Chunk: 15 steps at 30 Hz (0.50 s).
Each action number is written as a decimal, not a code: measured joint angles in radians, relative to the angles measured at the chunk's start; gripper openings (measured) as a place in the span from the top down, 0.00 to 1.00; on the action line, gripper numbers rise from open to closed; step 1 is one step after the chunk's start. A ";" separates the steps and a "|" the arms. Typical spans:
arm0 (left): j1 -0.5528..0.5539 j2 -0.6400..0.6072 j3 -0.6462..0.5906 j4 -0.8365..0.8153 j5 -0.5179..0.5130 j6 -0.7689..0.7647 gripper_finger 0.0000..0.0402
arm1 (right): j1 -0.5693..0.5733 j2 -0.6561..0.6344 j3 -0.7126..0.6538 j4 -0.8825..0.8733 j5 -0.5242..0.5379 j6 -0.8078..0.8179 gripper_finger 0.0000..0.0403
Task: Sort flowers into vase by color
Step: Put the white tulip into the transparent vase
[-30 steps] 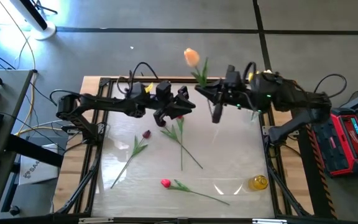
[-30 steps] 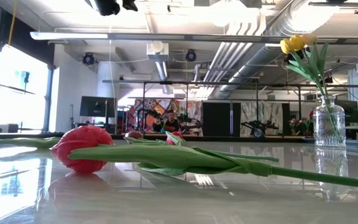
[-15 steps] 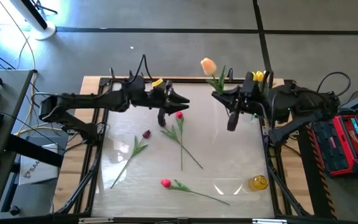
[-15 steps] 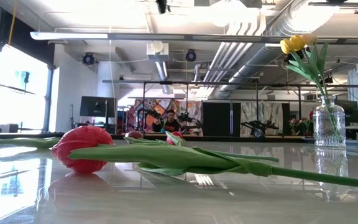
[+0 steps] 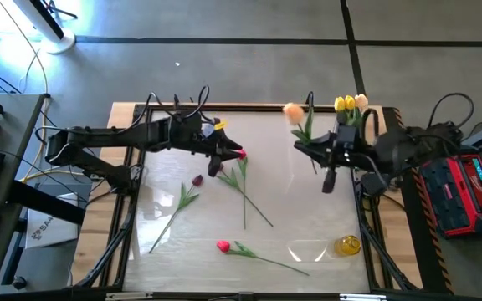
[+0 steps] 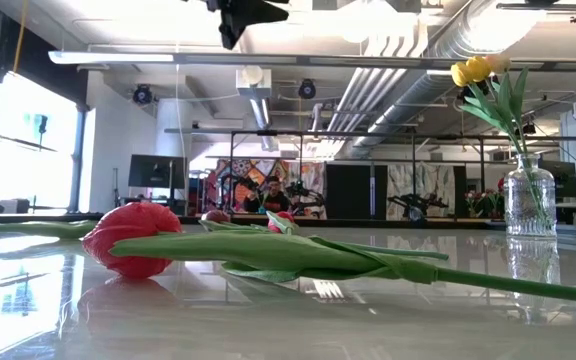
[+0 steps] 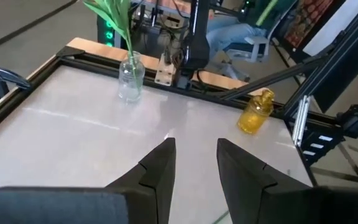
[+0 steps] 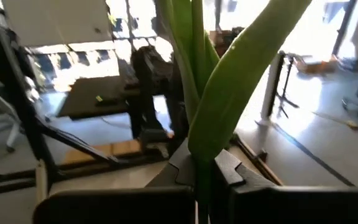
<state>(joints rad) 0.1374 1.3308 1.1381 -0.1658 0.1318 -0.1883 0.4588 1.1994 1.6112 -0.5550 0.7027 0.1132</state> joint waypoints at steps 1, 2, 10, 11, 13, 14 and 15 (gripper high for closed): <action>-0.002 0.000 0.000 -0.001 -0.008 0.000 0.72 | 0.009 -0.021 -0.036 0.052 0.000 -0.018 1.00; -0.002 0.000 0.000 -0.005 -0.012 0.002 0.71 | 0.016 -0.043 -0.073 0.100 -0.003 -0.032 1.00; 0.000 0.000 0.000 -0.010 -0.026 0.018 0.65 | 0.028 -0.150 -0.240 0.222 0.000 -0.040 1.00; 0.000 0.000 0.000 -0.010 -0.026 0.018 0.64 | 0.028 -0.154 -0.247 0.224 -0.001 -0.040 1.00; 0.000 0.000 0.000 -0.010 -0.026 0.020 0.64 | 0.028 -0.161 -0.253 0.224 -0.001 -0.040 1.00; 0.000 0.000 0.000 -0.010 -0.028 0.024 0.64 | 0.028 -0.161 -0.253 0.225 0.000 -0.040 1.00; 0.000 0.000 0.000 -0.011 -0.039 0.025 0.64 | 0.028 -0.162 -0.253 0.226 0.003 -0.042 1.00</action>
<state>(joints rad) 0.1371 1.3308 1.1381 -0.1772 0.0933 -0.1633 0.4866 1.0378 1.3586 -0.3290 0.7056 0.0714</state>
